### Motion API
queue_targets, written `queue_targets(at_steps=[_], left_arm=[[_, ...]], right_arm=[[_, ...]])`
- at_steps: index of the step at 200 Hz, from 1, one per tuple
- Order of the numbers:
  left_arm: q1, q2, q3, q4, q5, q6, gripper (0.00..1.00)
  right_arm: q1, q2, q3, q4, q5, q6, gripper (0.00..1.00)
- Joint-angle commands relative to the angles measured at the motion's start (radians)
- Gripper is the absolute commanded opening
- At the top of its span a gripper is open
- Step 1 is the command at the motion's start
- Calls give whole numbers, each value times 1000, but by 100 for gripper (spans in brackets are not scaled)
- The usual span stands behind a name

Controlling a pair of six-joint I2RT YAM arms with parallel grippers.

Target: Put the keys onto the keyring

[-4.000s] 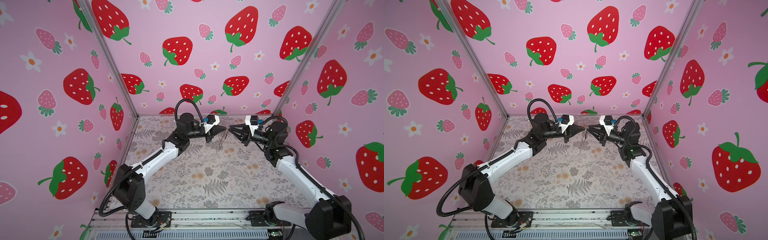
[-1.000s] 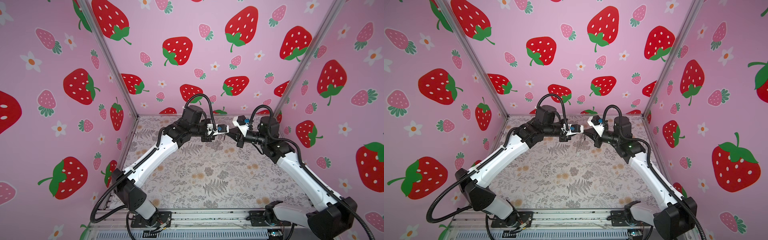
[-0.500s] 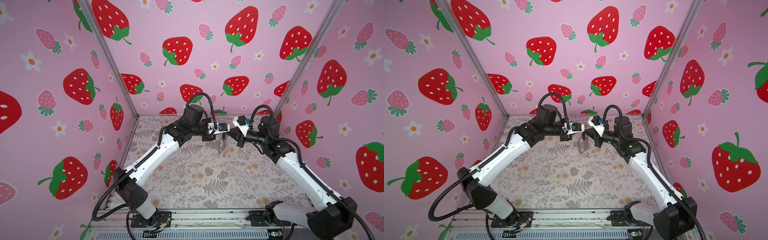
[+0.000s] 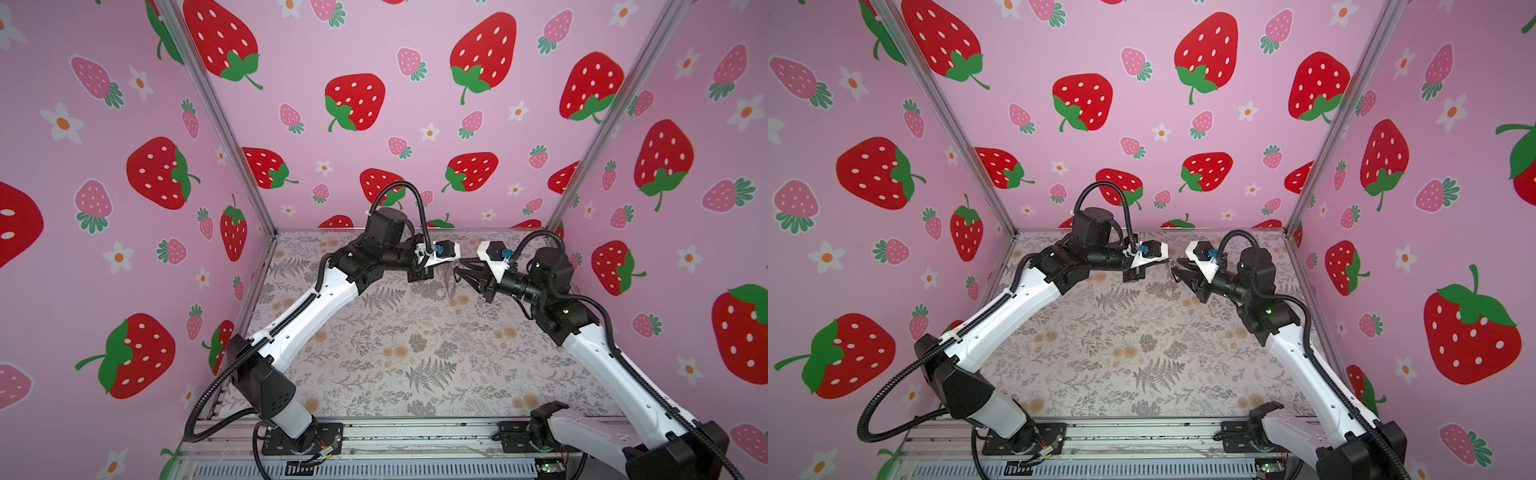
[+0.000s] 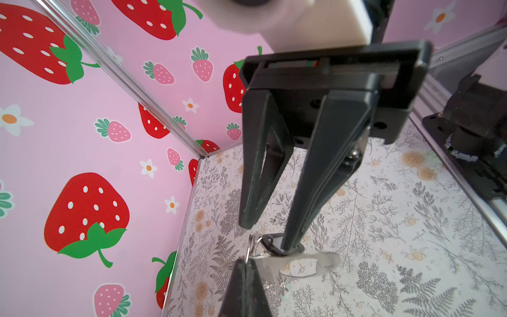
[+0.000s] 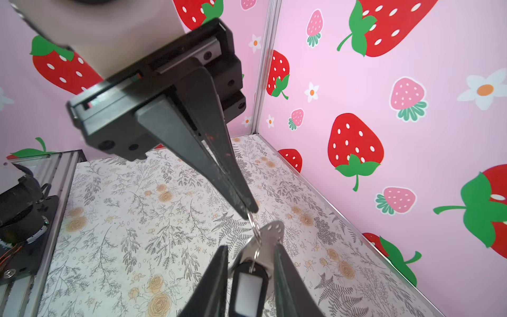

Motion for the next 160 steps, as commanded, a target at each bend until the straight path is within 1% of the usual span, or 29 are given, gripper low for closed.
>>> queue_targets(at_steps=[1,18,42,85,106,128,160], left_arm=[[13,-26,-13,77,80,-60,0],[16,-26,-20,93,91,-75,0],[18,-27,-25,112,98,-92,0],[19,-26,-28,136,108,-117,0],[19,-25,-28,135,110,-117,0],[19,-26,-31,136,114,-122,0],[21,-29,-51,182,122,-155,0]], right_arm=[[-9,-10,-20,72,-6,28,28],[-12,-4,-25,80,-18,33,23],[-13,16,-20,81,-36,32,20],[-14,45,-4,88,-50,38,18],[-16,54,0,87,-42,39,14],[-17,63,3,94,-37,36,7],[-18,71,7,98,-46,38,1]])
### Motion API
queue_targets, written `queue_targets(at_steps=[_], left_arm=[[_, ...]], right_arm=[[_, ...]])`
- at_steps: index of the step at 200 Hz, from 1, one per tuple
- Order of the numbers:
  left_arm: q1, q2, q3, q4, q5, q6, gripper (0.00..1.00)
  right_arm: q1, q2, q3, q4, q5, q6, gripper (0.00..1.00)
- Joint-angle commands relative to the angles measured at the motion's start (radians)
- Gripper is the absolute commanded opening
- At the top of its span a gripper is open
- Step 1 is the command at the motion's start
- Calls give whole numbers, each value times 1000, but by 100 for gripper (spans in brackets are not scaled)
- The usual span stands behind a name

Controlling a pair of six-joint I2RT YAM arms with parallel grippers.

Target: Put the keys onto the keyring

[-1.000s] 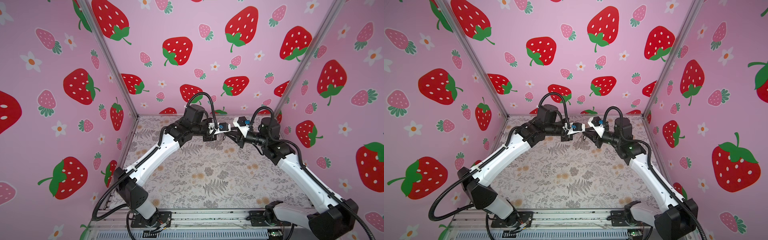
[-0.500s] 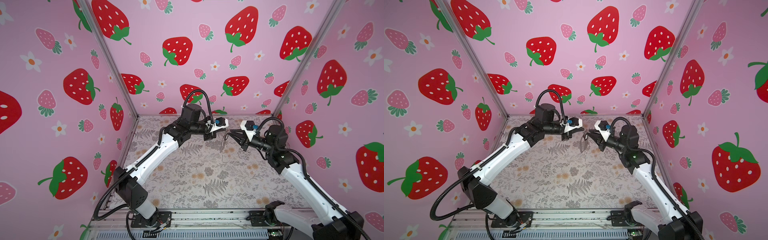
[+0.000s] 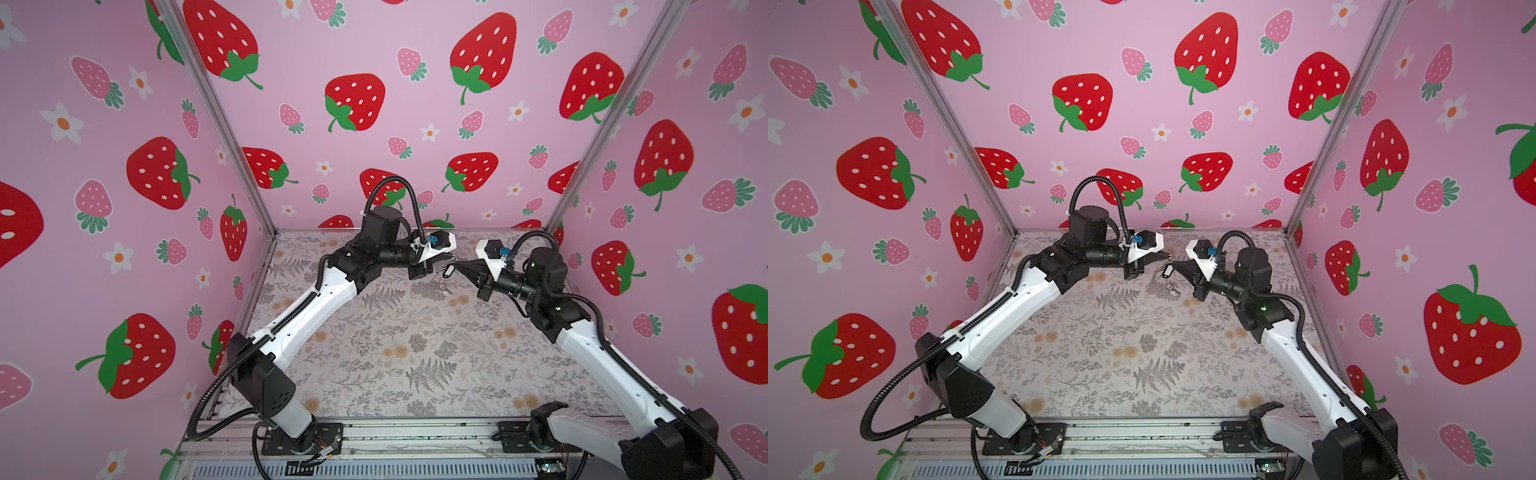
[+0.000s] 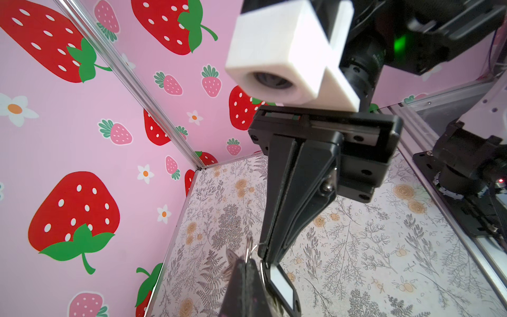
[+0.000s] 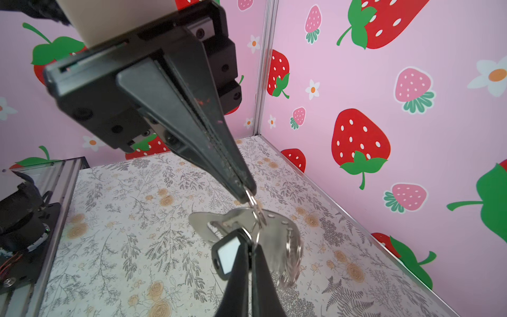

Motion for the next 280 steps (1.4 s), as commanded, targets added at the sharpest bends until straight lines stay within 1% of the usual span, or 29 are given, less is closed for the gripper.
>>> queue_targets(at_steps=[1,35,88,129,156,196,203,212,217,232,257,280], left_arm=[[-1,-28,-16,72,55,-31,0],[3,-30,-46,151,73,-97,0],[20,-48,-153,365,106,-284,0],[23,-61,-208,473,107,-367,0],[23,-60,-236,530,110,-409,0],[18,-43,-264,582,103,-455,0],[17,-41,-269,585,95,-454,0],[13,-37,-274,592,88,-456,0],[13,-38,-276,595,87,-458,0],[13,-37,-279,597,82,-459,0],[18,-42,-280,593,84,-454,0],[23,-45,-281,601,91,-462,0]], right_arm=[[-7,9,24,24,-17,-5,1],[-8,14,22,31,-30,-6,0],[-10,12,14,47,-27,-5,0],[-10,21,14,70,-41,8,0],[-9,28,17,82,-70,2,0],[-10,50,57,34,-65,-33,0],[-9,50,60,33,-62,-35,3],[-10,49,64,24,-55,-42,12],[-9,46,66,16,-47,-48,15],[-13,31,58,5,-1,-54,24],[-46,-3,34,15,13,-59,25],[-80,-37,5,56,-32,-45,28]])
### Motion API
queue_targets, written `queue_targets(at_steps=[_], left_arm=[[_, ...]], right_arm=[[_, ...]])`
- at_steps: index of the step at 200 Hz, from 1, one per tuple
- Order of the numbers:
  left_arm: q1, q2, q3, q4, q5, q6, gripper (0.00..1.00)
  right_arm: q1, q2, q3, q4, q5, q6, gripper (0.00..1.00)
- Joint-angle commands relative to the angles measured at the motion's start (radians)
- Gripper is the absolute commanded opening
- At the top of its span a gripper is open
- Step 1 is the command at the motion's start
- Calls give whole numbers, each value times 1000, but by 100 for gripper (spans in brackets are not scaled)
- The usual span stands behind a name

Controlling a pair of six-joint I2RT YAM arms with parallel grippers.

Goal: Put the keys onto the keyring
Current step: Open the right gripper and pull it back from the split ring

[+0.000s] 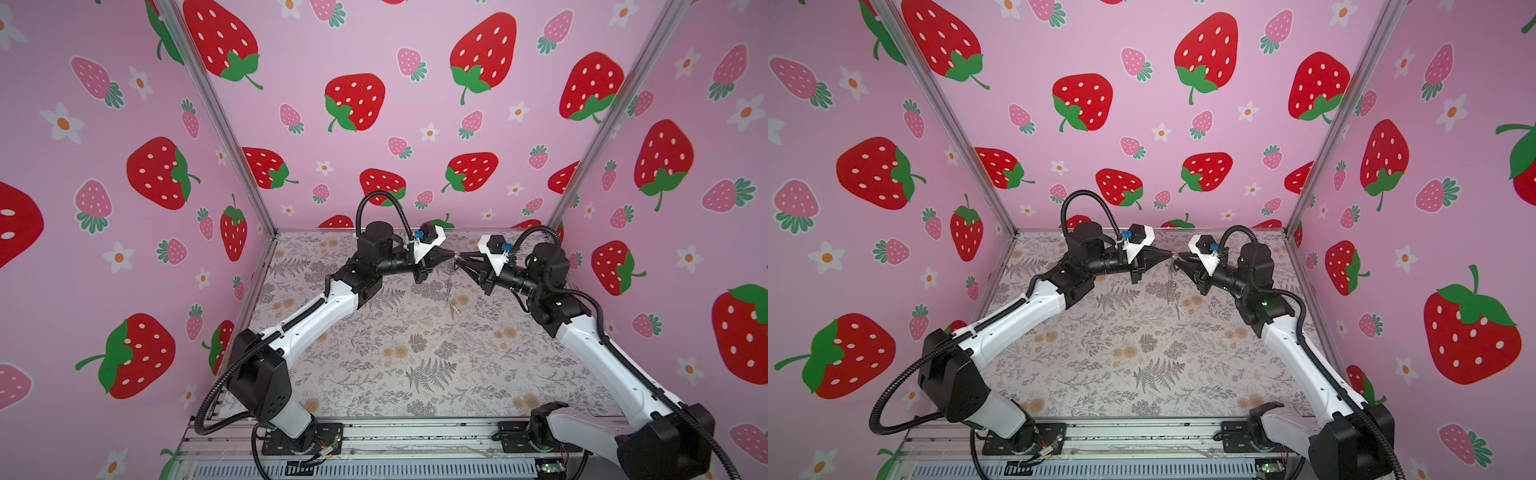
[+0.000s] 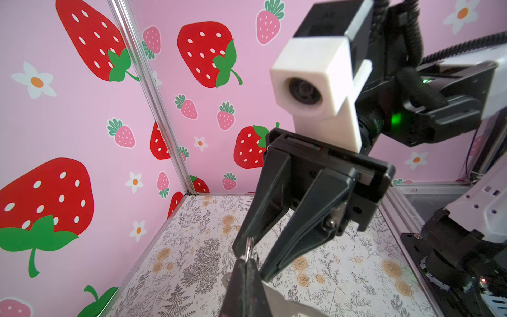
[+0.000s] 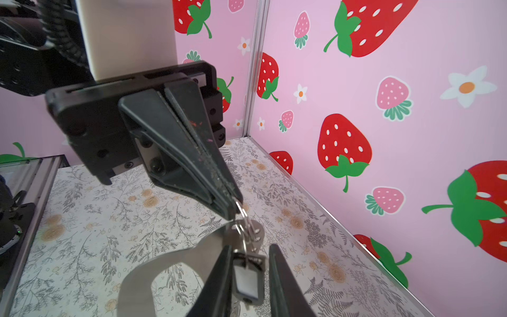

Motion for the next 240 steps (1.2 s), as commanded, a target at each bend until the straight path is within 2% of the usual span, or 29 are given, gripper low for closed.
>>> queue_targets(at_steps=[1,29,46,94,185,240], left_arm=[[3,-13,0,64,23,-18,0],[3,-12,-3,75,42,-29,0],[4,-12,-3,75,55,-26,0],[4,-4,1,91,78,-32,0],[3,4,12,80,95,-23,0],[1,4,21,66,101,-13,0]], right_arm=[[-30,-49,-24,40,-34,-6,28],[-55,-68,-34,90,-89,21,28],[-60,-69,-34,123,-105,42,23],[-59,9,9,157,-234,129,19],[-60,36,9,212,-267,179,18],[-58,51,12,235,-290,203,4]])
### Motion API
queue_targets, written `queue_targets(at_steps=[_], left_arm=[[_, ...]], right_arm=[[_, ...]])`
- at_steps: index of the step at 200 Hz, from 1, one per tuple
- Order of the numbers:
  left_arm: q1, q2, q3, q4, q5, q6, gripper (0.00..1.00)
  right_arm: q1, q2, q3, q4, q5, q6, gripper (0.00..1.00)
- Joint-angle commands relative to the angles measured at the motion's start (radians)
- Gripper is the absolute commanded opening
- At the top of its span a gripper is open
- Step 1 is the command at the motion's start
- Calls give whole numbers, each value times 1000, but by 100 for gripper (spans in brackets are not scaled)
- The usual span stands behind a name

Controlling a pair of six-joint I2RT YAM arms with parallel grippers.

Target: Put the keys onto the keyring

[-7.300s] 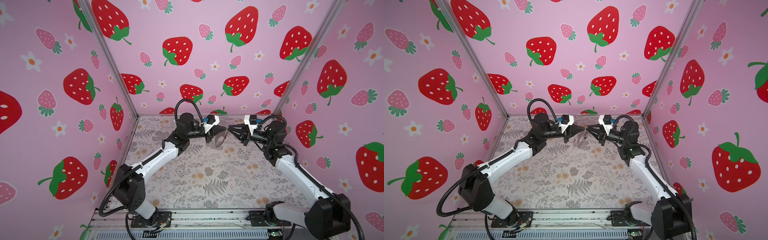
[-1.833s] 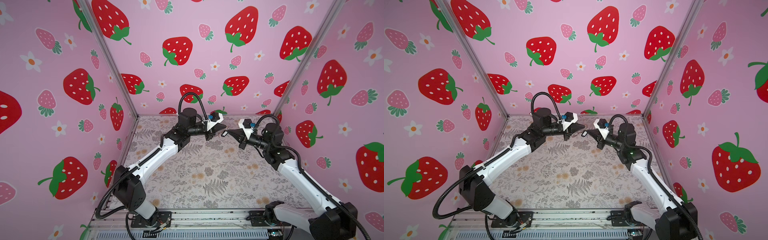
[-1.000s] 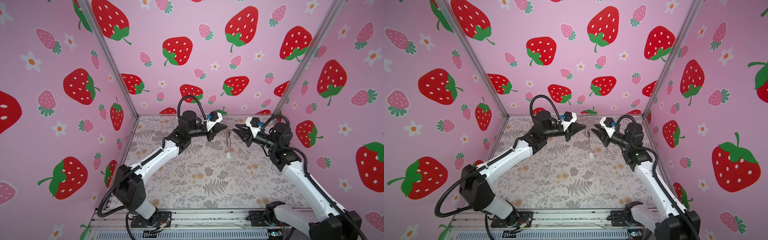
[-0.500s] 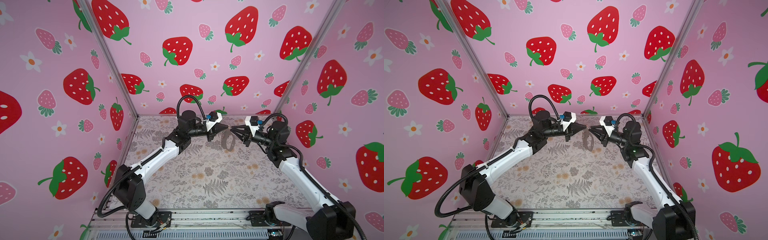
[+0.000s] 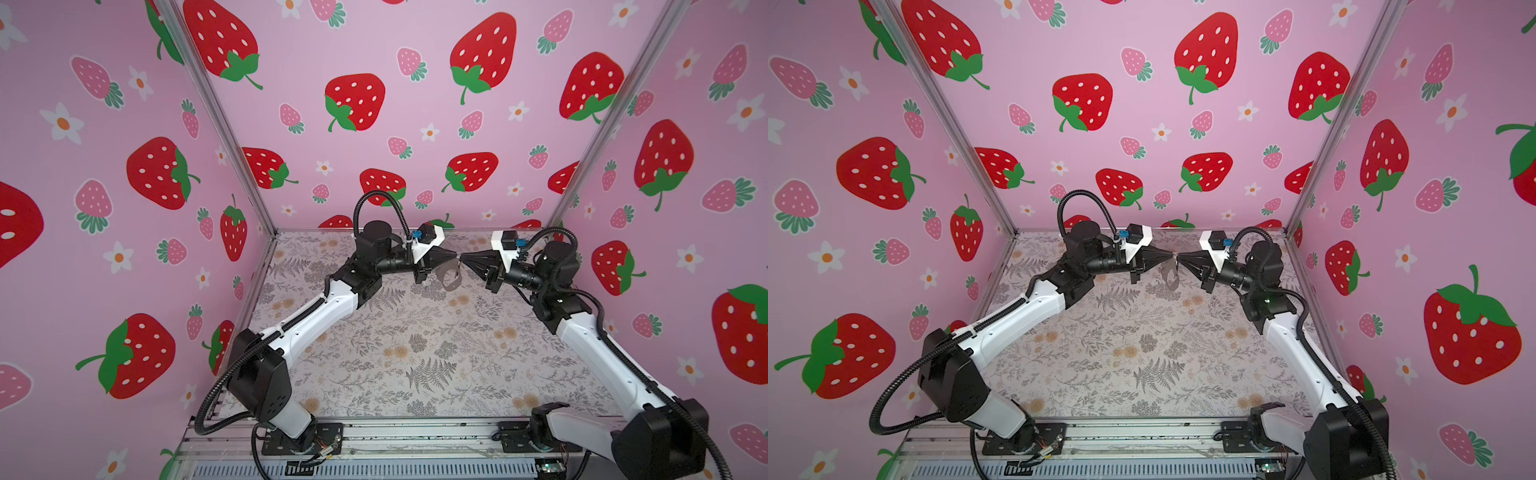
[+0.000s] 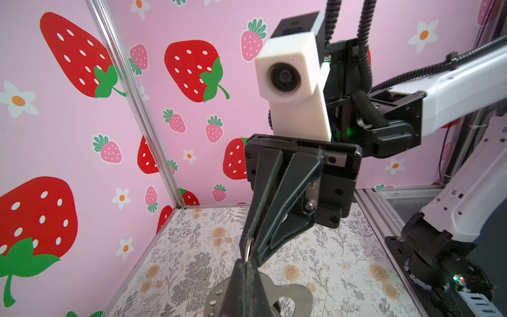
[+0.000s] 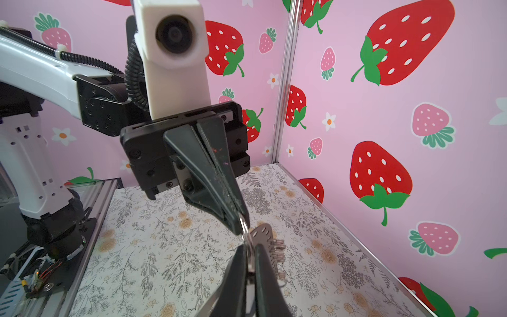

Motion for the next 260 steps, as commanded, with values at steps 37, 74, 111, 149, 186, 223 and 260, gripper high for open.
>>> queue_targets(at_steps=[37,74,111,149,186,223,260], left_arm=[[-2,11,36,-31,13,41,0],[-6,-13,82,-215,-101,200,35],[-20,-20,181,-425,-218,409,38],[-51,-12,239,-530,-298,553,37],[-75,-1,268,-578,-350,627,35],[-93,5,283,-602,-396,657,33],[-94,18,306,-639,-423,674,33]], right_arm=[[-2,-3,36,12,-21,4,0],[-1,-6,97,-198,34,-89,0],[5,7,172,-400,99,-154,0],[48,41,275,-610,202,-227,0],[93,68,345,-718,292,-246,0],[126,75,361,-746,346,-257,0],[145,69,365,-741,354,-257,0]])
